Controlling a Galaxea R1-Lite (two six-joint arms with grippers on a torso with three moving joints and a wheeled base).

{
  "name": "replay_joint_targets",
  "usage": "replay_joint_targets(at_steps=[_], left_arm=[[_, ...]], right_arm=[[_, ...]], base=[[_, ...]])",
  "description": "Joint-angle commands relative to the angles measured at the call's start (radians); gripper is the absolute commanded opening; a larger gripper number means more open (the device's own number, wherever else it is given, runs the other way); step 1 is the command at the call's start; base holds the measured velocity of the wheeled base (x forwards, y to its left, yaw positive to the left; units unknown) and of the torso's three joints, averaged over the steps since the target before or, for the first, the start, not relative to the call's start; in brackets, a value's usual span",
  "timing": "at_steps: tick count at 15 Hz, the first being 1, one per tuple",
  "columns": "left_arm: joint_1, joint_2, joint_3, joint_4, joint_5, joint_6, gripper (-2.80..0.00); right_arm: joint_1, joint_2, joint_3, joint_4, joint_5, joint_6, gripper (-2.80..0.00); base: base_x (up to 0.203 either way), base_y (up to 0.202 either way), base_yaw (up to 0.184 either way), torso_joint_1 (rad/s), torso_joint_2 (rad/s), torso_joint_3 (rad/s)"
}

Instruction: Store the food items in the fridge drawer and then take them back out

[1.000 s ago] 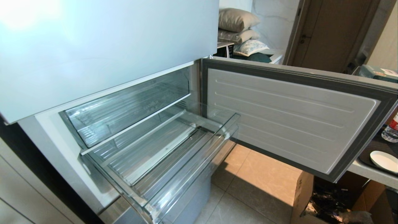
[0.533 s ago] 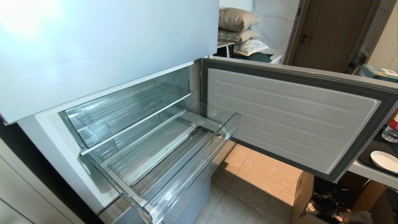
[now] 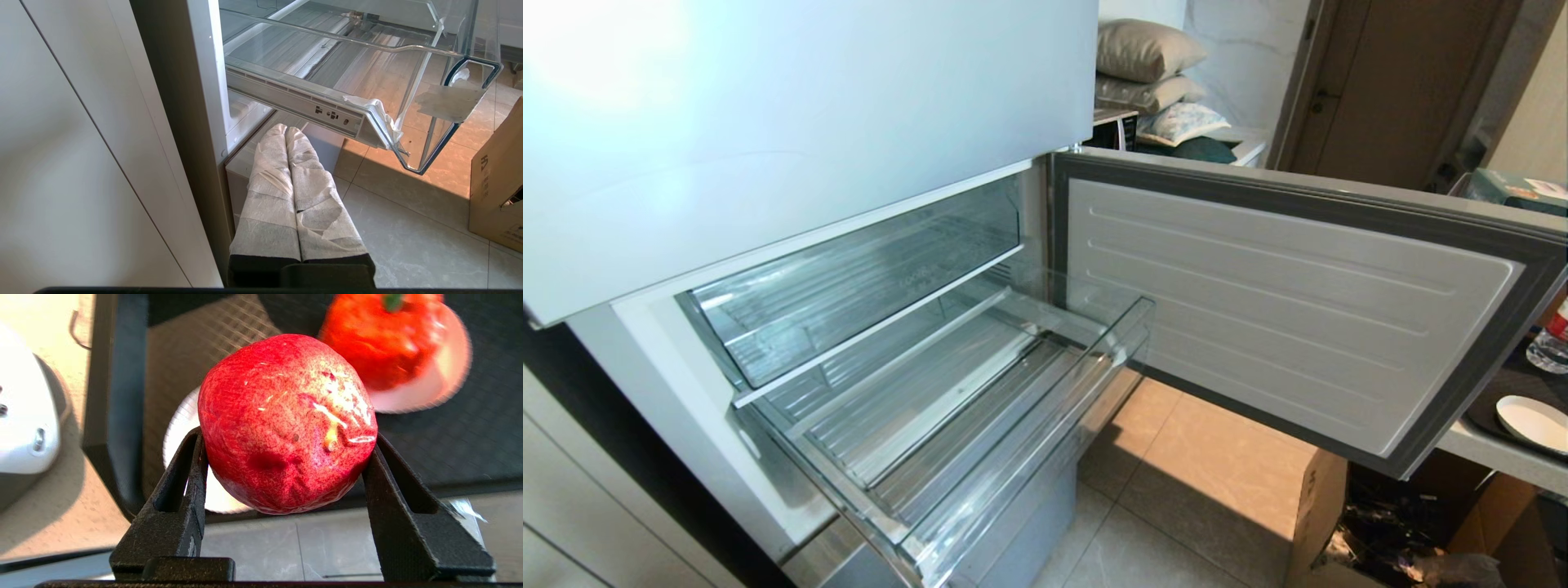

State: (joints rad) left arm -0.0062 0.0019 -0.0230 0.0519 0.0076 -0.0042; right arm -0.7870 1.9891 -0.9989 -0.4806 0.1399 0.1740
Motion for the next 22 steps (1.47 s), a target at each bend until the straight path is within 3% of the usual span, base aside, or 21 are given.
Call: replay_joint_targets(at_steps=[1, 6, 14, 15, 22], left_arm=[[0.000, 0.000, 0.000, 0.000, 0.000, 0.000, -2.80], [0.000, 0.000, 0.000, 0.000, 0.000, 0.000, -2.80], [0.000, 0.000, 0.000, 0.000, 0.000, 0.000, -2.80], [0.000, 0.000, 0.000, 0.000, 0.000, 0.000, -2.80], [0.000, 0.000, 0.000, 0.000, 0.001, 0.000, -2.80]], right_arm=[[0.037, 0.034, -0.034, -0.001, -0.001, 0.003, -2.80], [0.139, 0.107, -0.083, 0.001, -0.108, -0.005, -2.80], [0.153, 0.129, -0.081, 0.000, -0.140, -0.006, -2.80], [0.153, 0.128, -0.081, 0.000, -0.138, -0.007, 0.00], [0.153, 0.095, -0.066, 0.002, -0.137, -0.001, 0.00]], base=[[0.000, 0.000, 0.000, 0.000, 0.00, 0.000], [0.000, 0.000, 0.000, 0.000, 0.00, 0.000], [0.000, 0.000, 0.000, 0.000, 0.00, 0.000], [0.000, 0.000, 0.000, 0.000, 0.00, 0.000], [0.000, 0.000, 0.000, 0.000, 0.00, 0.000]])
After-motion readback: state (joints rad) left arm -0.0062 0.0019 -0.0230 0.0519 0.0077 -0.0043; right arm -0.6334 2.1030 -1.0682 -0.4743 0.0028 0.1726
